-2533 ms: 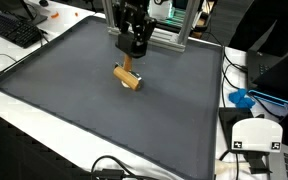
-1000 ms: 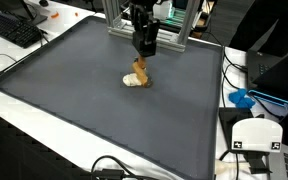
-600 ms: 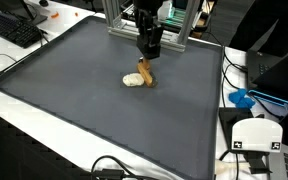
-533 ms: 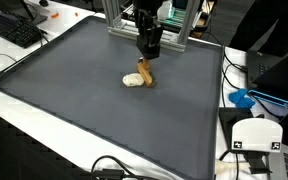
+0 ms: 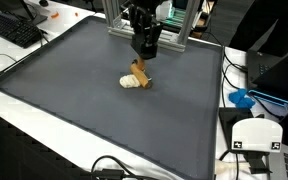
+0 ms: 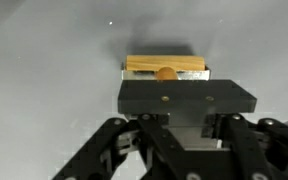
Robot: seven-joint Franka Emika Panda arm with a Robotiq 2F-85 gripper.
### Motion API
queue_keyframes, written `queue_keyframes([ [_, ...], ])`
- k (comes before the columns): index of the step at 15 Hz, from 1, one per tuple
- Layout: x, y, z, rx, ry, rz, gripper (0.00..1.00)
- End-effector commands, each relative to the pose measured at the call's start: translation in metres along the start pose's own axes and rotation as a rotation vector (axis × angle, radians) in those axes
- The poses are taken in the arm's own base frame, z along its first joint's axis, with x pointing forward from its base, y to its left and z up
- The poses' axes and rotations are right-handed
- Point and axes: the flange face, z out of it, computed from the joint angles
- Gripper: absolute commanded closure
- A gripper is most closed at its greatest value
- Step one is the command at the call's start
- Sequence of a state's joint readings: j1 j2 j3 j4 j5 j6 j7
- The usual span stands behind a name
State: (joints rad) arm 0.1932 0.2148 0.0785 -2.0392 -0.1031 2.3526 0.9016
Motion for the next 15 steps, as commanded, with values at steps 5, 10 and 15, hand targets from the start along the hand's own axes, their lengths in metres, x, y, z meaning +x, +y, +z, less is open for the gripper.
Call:
queue_keyframes([
  [5, 0.007, -0.003, 0.005, 0.0, 0.025, -0.326, 0.71],
  [10, 0.009, -0.008, 0.01, 0.009, 0.033, -0.506, 0.71],
  [15, 0.014, -0.016, 0.007, 0.027, 0.044, -0.655, 0.71],
])
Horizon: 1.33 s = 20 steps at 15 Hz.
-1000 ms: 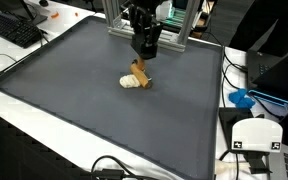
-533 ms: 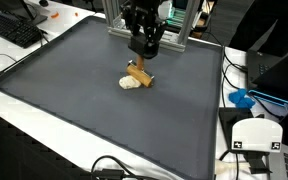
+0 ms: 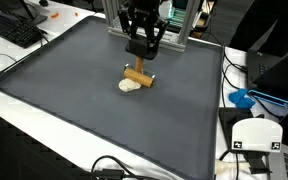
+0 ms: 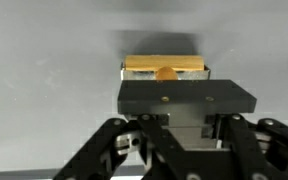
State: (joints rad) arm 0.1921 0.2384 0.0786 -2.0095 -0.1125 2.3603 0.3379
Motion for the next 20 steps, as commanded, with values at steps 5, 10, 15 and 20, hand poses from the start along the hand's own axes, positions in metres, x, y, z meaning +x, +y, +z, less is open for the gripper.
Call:
queue_keyframes([
  [5, 0.021, -0.011, 0.007, 0.045, 0.046, -0.218, 0.71],
  [10, 0.026, -0.016, 0.013, 0.07, 0.044, -0.324, 0.71],
  [15, 0.028, -0.026, 0.018, 0.112, 0.076, -0.377, 0.71],
  [20, 0.034, -0.018, 0.016, 0.108, 0.087, -0.383, 0.71],
])
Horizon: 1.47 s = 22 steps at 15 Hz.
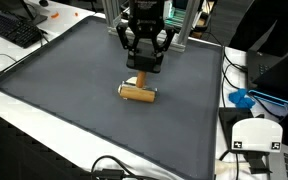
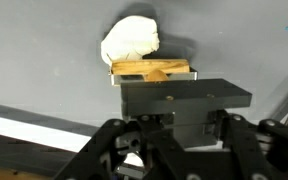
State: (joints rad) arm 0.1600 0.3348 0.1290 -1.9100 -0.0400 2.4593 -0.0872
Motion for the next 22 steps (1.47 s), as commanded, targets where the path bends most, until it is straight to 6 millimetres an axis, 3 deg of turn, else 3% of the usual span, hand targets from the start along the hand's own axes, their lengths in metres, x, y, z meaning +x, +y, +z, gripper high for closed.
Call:
queue_keyframes([
  [1, -0.001, 0.005, 0.007, 0.011, -0.019, 0.01, 0.71],
  [6, -0.006, 0.008, -0.001, 0.008, -0.084, 0.108, 0.71],
  [18, -0.011, 0.021, -0.005, 0.014, -0.09, 0.612, 0.71],
  [22, -0.015, 0.017, -0.005, 0.006, -0.117, 0.733, 0.71],
])
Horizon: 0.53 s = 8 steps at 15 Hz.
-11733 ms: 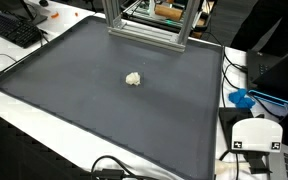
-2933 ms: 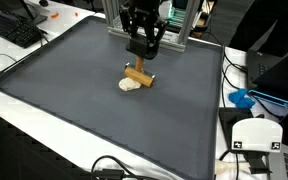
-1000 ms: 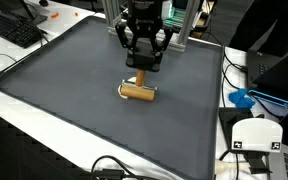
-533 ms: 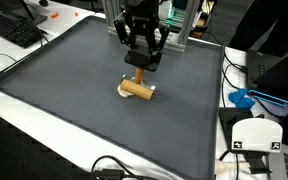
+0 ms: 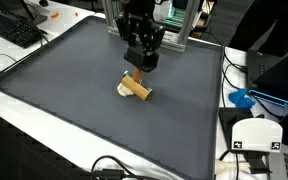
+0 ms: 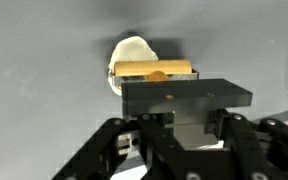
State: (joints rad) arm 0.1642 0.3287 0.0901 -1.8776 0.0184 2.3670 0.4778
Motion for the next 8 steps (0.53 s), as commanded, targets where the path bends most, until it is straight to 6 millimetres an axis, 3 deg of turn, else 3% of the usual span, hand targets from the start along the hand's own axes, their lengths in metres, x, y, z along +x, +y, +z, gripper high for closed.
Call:
queue_keyframes([
  [1, -0.0143, 0.0054, 0.0041, -0.026, -0.058, 0.121, 0.71],
  [8, -0.0232, 0.0025, 0.0042, -0.045, -0.094, 0.234, 0.71],
])
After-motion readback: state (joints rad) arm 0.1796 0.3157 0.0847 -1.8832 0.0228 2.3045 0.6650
